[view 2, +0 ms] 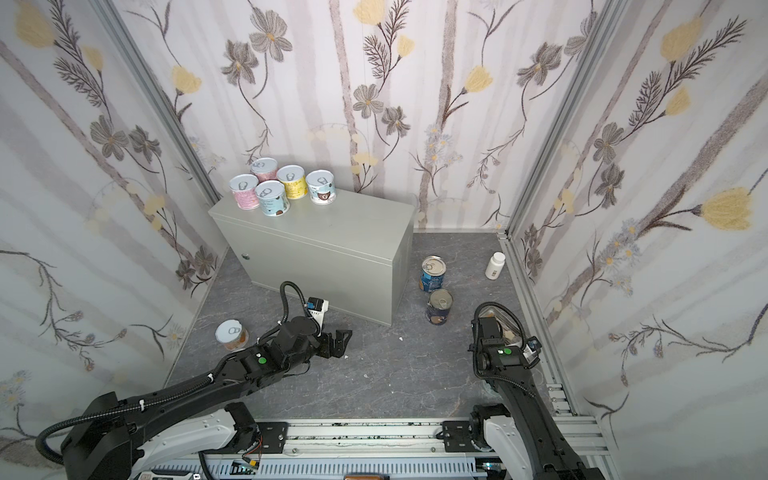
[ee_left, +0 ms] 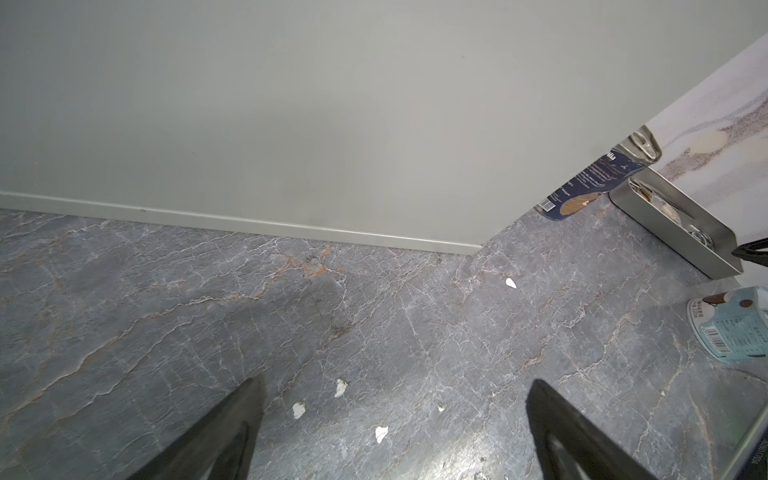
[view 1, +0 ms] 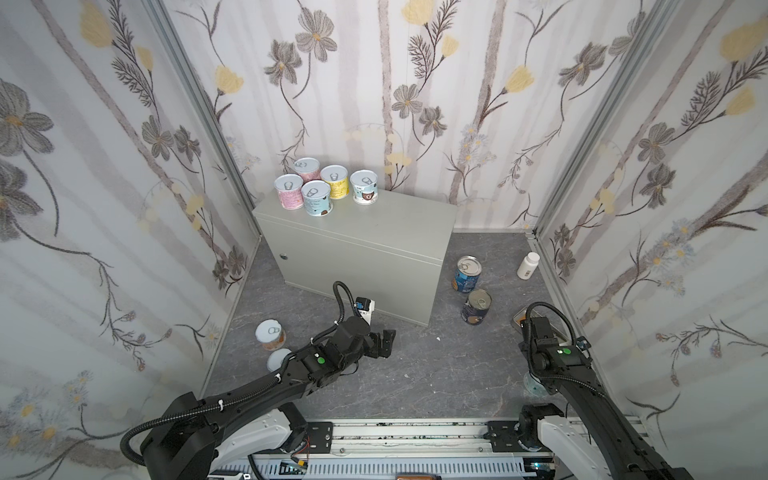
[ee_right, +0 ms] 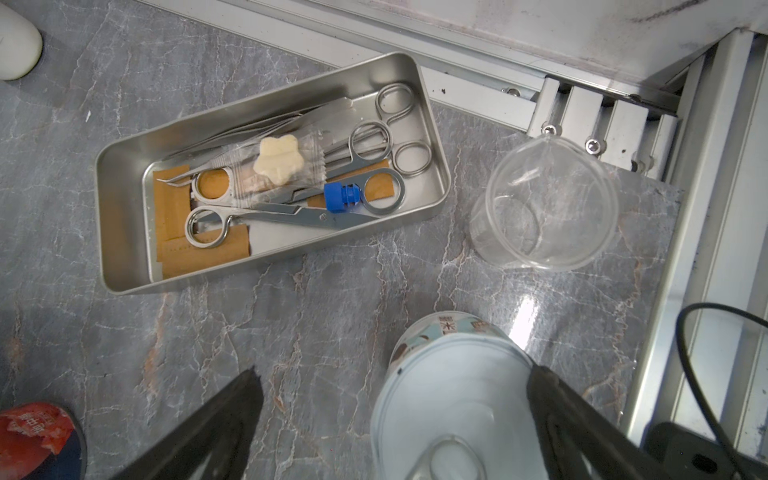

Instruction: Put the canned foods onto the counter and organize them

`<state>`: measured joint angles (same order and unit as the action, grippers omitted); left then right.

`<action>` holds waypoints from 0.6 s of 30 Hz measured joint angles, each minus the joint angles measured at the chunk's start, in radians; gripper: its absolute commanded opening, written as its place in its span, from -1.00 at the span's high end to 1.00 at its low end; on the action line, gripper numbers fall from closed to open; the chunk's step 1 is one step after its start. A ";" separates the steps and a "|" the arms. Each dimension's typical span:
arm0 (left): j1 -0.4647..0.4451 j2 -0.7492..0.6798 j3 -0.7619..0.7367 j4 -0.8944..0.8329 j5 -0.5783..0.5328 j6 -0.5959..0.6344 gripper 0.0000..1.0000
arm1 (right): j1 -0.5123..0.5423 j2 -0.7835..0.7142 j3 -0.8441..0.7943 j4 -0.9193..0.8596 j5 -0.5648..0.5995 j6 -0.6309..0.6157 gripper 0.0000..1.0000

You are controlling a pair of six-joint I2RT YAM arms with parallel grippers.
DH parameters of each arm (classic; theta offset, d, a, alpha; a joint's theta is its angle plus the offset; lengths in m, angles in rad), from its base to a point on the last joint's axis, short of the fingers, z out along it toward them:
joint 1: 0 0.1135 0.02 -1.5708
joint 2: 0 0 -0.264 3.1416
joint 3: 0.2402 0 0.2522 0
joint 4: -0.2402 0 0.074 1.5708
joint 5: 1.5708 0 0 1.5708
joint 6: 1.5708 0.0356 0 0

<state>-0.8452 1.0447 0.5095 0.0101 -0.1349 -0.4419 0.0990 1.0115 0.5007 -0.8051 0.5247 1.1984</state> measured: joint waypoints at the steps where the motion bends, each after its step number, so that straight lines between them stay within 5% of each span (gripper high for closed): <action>1: 0.000 0.000 0.000 0.000 0.000 0.000 -1.00 | 0.000 0.007 0.000 0.011 0.002 -0.007 -0.99; 18: -0.002 0.003 0.003 0.000 0.000 0.001 -1.00 | -0.016 -0.027 0.039 -0.055 -0.056 0.057 -0.99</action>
<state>-0.8471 1.0477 0.5121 0.0105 -0.1349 -0.4412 0.0830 0.9844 0.5396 -0.8600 0.4690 1.2556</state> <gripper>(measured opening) 0.996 0.996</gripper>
